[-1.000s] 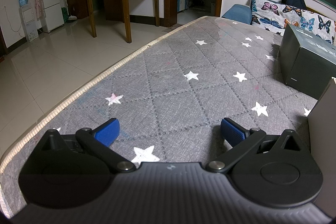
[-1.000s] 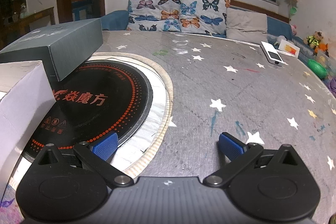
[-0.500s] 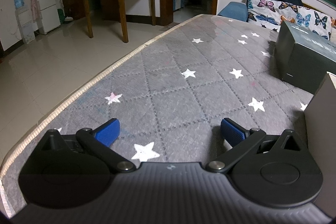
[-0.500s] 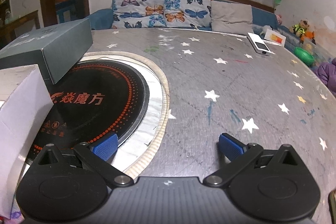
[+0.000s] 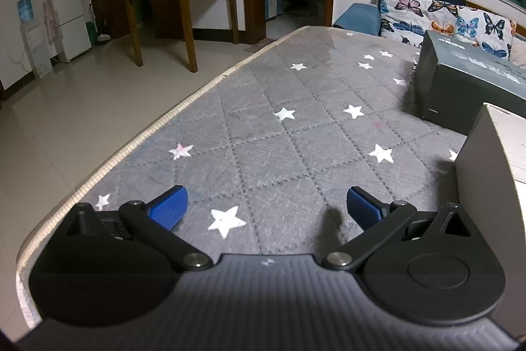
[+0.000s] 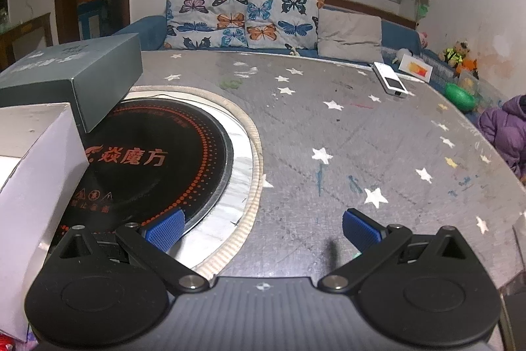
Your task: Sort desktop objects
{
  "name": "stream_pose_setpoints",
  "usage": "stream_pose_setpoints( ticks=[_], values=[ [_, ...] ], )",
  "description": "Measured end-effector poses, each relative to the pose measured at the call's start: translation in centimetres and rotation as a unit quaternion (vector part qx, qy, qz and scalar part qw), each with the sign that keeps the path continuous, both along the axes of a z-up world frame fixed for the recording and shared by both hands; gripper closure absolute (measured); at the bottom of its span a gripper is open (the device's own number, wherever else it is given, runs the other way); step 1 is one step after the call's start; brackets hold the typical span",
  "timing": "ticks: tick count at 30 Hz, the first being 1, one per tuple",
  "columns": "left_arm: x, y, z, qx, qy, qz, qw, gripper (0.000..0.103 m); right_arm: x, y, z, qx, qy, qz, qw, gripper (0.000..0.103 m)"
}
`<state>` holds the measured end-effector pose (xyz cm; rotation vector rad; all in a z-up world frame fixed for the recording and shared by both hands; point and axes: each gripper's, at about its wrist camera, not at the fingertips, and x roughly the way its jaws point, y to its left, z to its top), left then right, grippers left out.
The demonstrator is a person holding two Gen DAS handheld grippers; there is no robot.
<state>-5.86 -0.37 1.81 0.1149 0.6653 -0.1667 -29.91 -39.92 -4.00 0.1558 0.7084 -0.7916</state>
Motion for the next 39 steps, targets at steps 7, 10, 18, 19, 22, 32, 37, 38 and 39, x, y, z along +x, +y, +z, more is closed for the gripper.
stream_pose_setpoints(
  ticks=[7, 10, 18, 19, 22, 32, 37, 38, 39],
  values=[
    [-1.6, -0.1, 1.5, 0.011, -0.008, 0.003, 0.9999, 0.0, 0.1, 1.2, 0.6, -0.012, 0.002, 0.003, 1.0, 0.0],
    [-2.1, 0.0, 2.2, 0.01, -0.009, 0.005, 0.9999, 0.0, 0.2, 1.8, 0.9, -0.017, 0.004, 0.005, 1.0, 0.0],
    [-3.3, 0.1, 3.3, 0.008, -0.012, 0.014, 0.9998, 0.0, 0.0, 2.6, 1.6, -0.021, 0.002, 0.001, 1.0, 0.0],
    [-3.4, 0.1, 3.4, 0.009, -0.012, 0.015, 0.9998, 0.0, -0.1, 2.7, 1.7, -0.021, 0.001, 0.0, 1.0, 0.0],
    [-3.7, 0.1, 3.7, 0.009, -0.009, 0.014, 0.9998, 0.0, -0.3, 3.1, 1.9, -0.024, 0.001, 0.001, 1.0, 0.0],
    [-4.9, 0.1, 4.7, 0.003, -0.014, 0.009, 0.9999, 0.0, -0.5, 4.6, 2.7, -0.032, -0.002, 0.014, 0.999, 0.0],
    [-5.6, 0.0, 5.1, -0.001, -0.017, 0.003, 0.9999, 0.0, -0.7, 5.4, 3.2, -0.032, -0.009, 0.02, 0.999, 0.0],
    [-5.7, 0.1, 5.2, -0.002, -0.017, 0.002, 0.9999, 0.0, -0.7, 5.5, 3.2, -0.032, -0.01, 0.021, 0.999, 0.0],
    [-5.8, 0.1, 5.3, -0.003, -0.016, 0.001, 0.9999, 0.0, -0.8, 5.7, 3.2, -0.031, -0.012, 0.022, 0.999, 0.0]
  ],
)
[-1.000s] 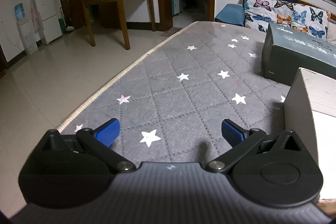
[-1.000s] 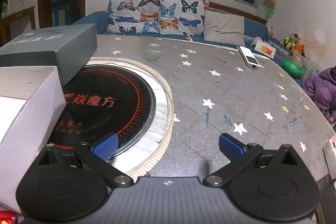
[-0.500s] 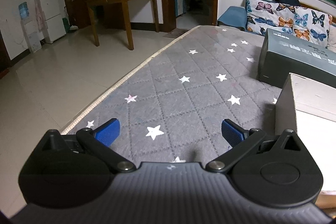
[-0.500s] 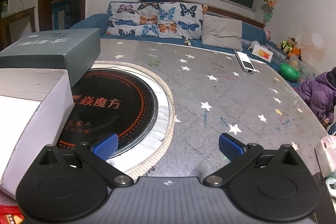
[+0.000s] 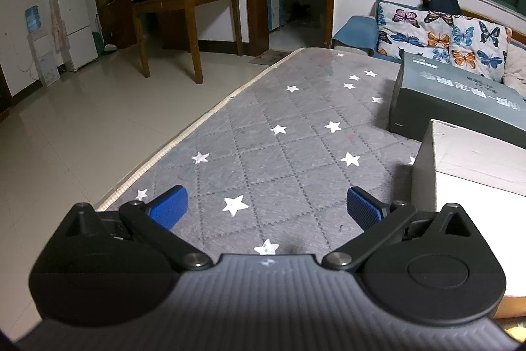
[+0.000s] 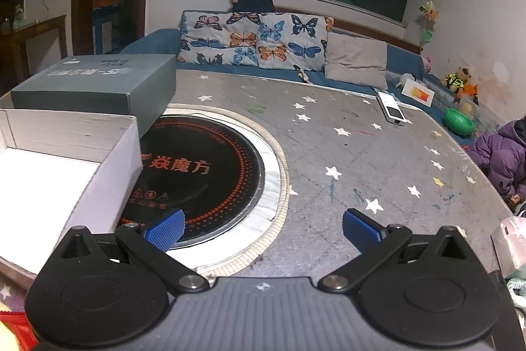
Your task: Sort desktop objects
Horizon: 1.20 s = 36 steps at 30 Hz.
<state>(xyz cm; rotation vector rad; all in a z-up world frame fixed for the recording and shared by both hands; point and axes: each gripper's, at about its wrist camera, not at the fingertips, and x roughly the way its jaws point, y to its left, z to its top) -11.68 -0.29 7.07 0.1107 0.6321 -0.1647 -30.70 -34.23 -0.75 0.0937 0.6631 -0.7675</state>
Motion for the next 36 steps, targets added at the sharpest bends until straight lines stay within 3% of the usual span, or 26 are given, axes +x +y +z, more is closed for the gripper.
stream_pose_setpoints(
  ticks=[36],
  values=[
    [-3.1, 0.5, 0.8, -0.013, -0.006, -0.023, 0.9996, 0.0, -1.5, 5.4, 0.7, 0.001, -0.028, 0.057, 0.998, 0.0]
  ],
)
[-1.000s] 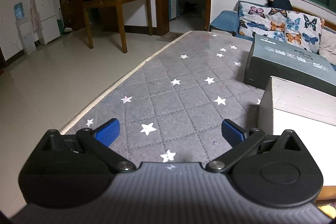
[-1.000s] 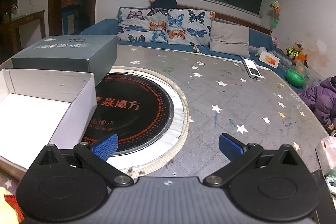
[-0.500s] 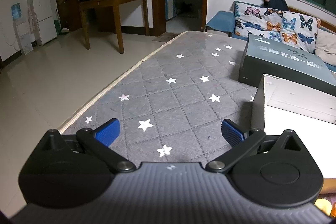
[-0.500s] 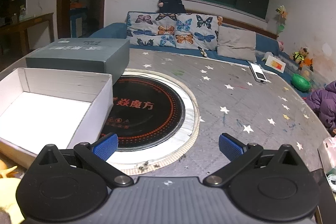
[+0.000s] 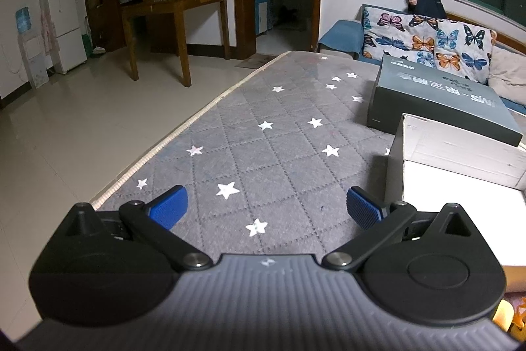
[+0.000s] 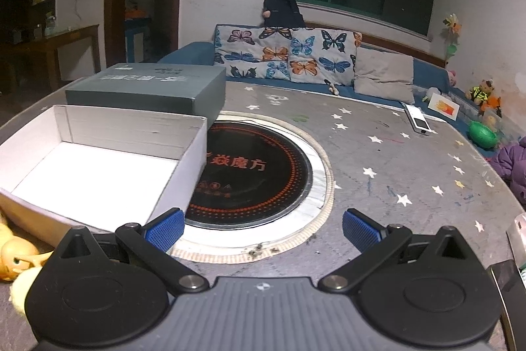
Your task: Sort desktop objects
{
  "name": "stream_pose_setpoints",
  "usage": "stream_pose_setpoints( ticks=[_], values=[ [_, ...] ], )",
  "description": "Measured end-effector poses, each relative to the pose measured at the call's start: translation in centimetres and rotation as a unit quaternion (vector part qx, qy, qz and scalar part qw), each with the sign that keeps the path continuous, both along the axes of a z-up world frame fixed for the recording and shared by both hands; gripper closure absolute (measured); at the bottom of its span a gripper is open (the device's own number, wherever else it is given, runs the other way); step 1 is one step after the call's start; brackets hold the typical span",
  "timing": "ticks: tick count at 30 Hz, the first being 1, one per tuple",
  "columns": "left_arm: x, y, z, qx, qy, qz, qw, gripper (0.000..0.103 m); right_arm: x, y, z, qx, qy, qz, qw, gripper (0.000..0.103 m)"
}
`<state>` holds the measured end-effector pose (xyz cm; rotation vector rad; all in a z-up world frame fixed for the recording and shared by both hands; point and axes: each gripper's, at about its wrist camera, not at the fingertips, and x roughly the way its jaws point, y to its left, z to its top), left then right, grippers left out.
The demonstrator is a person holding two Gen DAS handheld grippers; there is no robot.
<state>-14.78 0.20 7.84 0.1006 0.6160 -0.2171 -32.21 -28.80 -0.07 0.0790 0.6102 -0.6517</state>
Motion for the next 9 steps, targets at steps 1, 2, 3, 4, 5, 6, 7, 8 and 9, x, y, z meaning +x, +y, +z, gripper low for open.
stream_pose_setpoints(
  ticks=[1, 2, 3, 4, 5, 6, 7, 8, 9],
  values=[
    [-0.17, 0.08, 0.1, -0.002, -0.001, -0.001, 1.0, 0.0, -0.05, 0.23, 0.03, 0.0, -0.001, 0.002, 1.0, 0.0],
    [-0.36, 0.17, 0.22, -0.005, -0.003, -0.002, 1.0, 0.0, -0.08, 0.42, 0.06, 0.0, -0.001, 0.004, 1.0, 0.0],
    [-0.46, 0.25, 0.28, -0.007, -0.005, -0.001, 1.0, 0.0, -0.11, 0.53, 0.09, 0.0, -0.002, 0.005, 1.0, 0.0],
    [-0.53, 0.36, 0.34, -0.009, -0.008, 0.001, 0.9999, 0.0, -0.13, 0.66, 0.12, 0.001, -0.003, 0.007, 1.0, 0.0],
    [-0.59, 0.47, 0.39, -0.012, -0.012, 0.003, 0.9999, 0.0, -0.16, 0.78, 0.15, 0.001, -0.004, 0.008, 1.0, 0.0],
    [-0.62, 0.53, 0.4, -0.011, -0.016, 0.005, 0.9998, 0.0, -0.18, 0.87, 0.15, 0.001, -0.005, 0.009, 1.0, 0.0],
    [-0.64, 0.57, 0.41, -0.009, -0.02, 0.007, 0.9997, 0.0, -0.2, 0.96, 0.13, 0.001, -0.005, 0.009, 1.0, 0.0],
    [-0.65, 0.59, 0.37, -0.007, -0.025, 0.009, 0.9996, 0.0, -0.21, 1.04, 0.09, 0.001, -0.006, 0.009, 1.0, 0.0],
    [-0.69, 0.56, 0.32, -0.003, -0.03, 0.01, 0.9995, 0.0, -0.22, 1.1, 0.04, 0.002, -0.006, 0.009, 1.0, 0.0]
  ],
)
